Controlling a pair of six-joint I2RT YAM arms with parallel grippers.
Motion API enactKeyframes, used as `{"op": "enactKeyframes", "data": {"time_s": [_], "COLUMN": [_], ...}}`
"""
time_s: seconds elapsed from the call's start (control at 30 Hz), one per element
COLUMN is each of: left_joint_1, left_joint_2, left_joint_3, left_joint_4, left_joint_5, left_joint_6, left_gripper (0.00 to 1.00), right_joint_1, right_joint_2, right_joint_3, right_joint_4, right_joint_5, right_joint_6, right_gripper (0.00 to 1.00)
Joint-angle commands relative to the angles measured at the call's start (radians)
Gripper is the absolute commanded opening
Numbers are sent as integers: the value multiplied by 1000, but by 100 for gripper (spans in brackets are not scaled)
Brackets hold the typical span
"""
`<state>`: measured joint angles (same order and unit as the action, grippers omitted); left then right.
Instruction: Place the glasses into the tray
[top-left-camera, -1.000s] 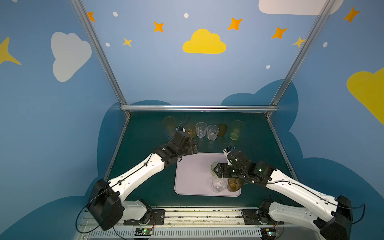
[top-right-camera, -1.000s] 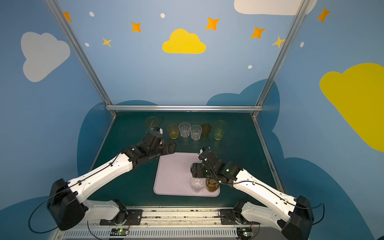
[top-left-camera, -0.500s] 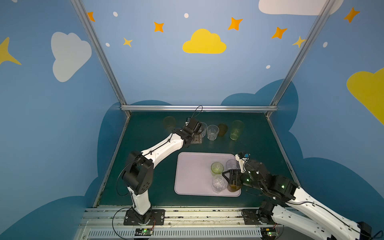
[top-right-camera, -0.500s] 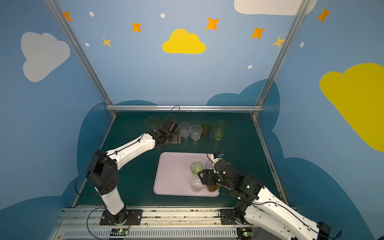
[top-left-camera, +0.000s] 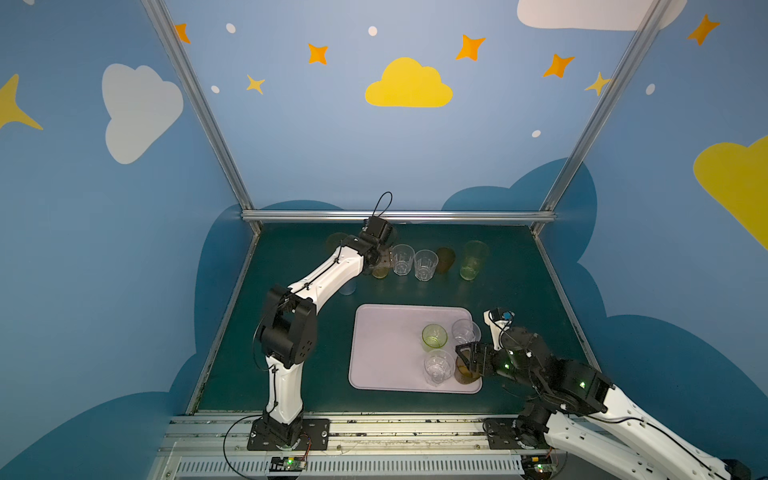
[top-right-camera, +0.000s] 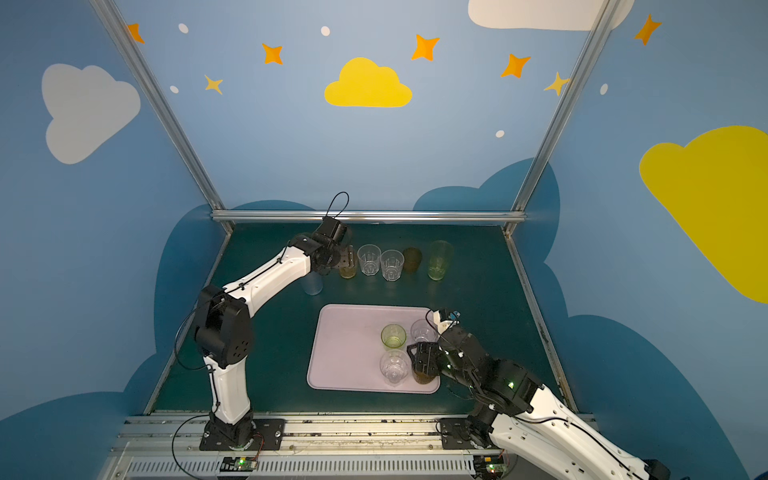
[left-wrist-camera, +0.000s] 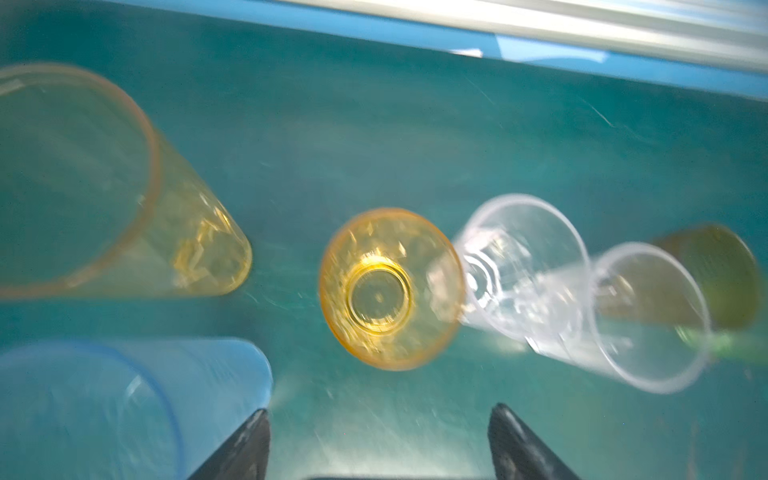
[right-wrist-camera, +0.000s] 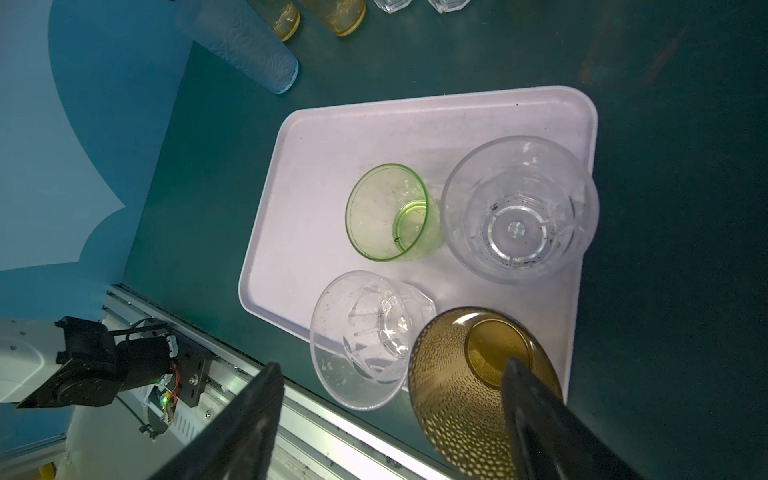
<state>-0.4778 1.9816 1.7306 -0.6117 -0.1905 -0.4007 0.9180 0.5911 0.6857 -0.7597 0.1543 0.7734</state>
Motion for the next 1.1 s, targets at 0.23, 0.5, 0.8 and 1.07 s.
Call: {"op": "enactKeyframes", "data": {"time_s": [0.23,0.5,0.8,1.07], "left_joint_1": [35,51,66,79], "left_joint_2": [135,193,220,275], "left_joint_3": [158,230,255,325], "left_joint_4": [-100,-145,-160,-198], "left_joint_5": [48,48,28,37], "left_joint_6": [11,18,36,41], "left_gripper": [68,53,51,40], "right_joint_1": [-5,-5,-5,-6], "right_joint_2": [-62,-108,-117,-112], "right_joint_3": [-9,-9,-9,-35], "right_joint_4": [-76,-102,-99,-99], "right_joint_5": [56,75,91,94], "right_joint_6": [18,27,38,41], "right_gripper": [81,81,81,81]}}
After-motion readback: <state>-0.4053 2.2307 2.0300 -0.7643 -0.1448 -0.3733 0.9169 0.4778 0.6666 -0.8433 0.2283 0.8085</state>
